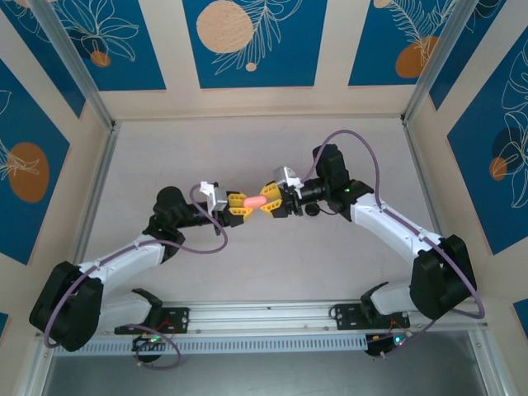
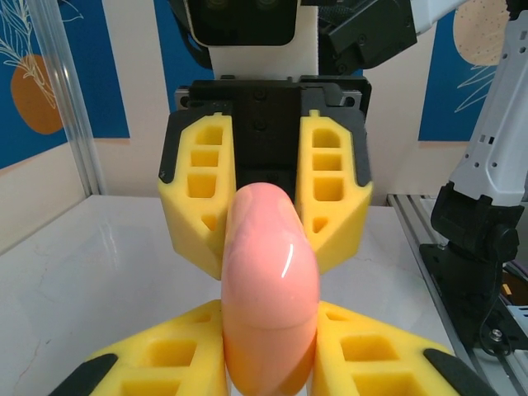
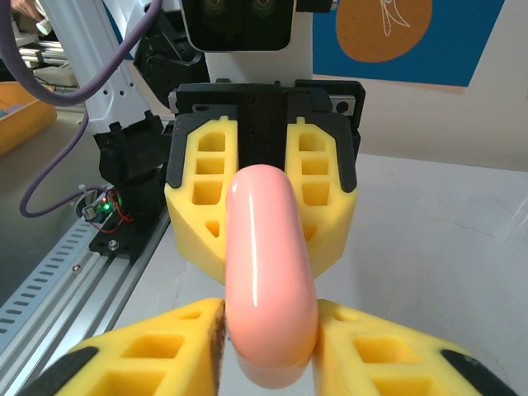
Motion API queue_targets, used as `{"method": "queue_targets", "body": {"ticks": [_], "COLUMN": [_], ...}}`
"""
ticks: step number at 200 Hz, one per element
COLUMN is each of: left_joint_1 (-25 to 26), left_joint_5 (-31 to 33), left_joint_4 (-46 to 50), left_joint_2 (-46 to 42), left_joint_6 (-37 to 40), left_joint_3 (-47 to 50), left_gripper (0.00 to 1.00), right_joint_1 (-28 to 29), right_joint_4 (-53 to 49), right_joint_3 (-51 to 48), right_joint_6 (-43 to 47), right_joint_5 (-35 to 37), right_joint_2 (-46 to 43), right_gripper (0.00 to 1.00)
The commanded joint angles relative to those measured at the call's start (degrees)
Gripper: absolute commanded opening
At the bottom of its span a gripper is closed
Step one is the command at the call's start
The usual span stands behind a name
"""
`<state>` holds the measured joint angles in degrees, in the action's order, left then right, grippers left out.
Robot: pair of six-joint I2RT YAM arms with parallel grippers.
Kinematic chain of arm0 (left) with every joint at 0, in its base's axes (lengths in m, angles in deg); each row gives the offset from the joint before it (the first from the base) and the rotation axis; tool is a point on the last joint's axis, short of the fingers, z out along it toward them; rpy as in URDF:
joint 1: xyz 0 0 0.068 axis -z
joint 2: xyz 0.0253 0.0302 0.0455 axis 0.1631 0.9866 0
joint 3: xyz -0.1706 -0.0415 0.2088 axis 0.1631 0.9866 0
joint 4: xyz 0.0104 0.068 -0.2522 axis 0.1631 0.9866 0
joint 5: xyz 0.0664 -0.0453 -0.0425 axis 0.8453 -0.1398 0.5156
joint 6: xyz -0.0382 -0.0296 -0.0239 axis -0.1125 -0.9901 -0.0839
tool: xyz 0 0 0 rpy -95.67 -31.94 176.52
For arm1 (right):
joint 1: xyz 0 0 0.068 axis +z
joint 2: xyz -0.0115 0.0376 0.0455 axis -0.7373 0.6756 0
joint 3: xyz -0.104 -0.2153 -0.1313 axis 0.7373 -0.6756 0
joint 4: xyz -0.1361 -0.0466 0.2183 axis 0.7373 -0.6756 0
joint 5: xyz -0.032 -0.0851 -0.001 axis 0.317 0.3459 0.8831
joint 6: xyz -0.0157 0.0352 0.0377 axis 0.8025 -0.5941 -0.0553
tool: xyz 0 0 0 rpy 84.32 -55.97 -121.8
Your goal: Insert the wireless bluetooth earbuds into the charging case
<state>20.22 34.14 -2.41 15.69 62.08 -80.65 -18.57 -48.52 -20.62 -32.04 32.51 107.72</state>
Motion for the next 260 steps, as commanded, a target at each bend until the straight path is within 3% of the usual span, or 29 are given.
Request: {"method": "queue_targets", "body": {"ticks": [1, 29, 46, 59, 87, 150, 213, 260], "left_joint_1": [0.6, 0.6, 0.6, 0.6, 0.6, 0.7, 0.9, 1.4], "left_joint_5": [-0.3, -0.2, -0.3, -0.3, -0.5, -1.4, 0.8, 9.1], "left_joint_4": [-1.9, -1.7, -1.7, -1.7, -1.4, -0.4, 7.8, 12.2], "left_joint_2": [-1.0, -0.9, -0.9, -0.9, -1.0, -0.4, 0.3, 5.4], "left_joint_6": [-0.2, -0.4, -0.7, -0.7, -0.8, -1.2, -1.7, -7.9], "left_joint_3": [0.1, 0.0, 0.0, -0.1, -0.1, -0.7, -3.5, -7.1], "left_gripper": [0.25, 0.31, 0.42, 0.44, 0.42, 0.28, 0.24, 0.2], "right_joint_1": [0.7, 0.7, 0.6, 0.6, 0.5, -0.1, -3.7, -11.5], "right_joint_4": [-1.2, -3.0, -5.1, -6.6, -9.0, -10.0, -3.6, 6.1], "right_joint_3": [1.7, 2.2, 2.5, 2.9, 3.3, 3.7, -1.9, -8.0], "right_joint_6": [1.0, 2.6, 4.2, 5.3, 6.8, 6.9, -2.3, -24.5], "right_joint_5": [-3.1, -2.9, -2.0, -1.3, -0.5, 0.1, 5.2, 9.9], "right_joint_2": [0.6, 0.4, 0.5, 0.5, 0.5, -0.1, -6.0, -12.2], "right_gripper": [0.27, 0.16, 0.14, 0.14, 0.14, 0.14, 0.41, 0.59]}}
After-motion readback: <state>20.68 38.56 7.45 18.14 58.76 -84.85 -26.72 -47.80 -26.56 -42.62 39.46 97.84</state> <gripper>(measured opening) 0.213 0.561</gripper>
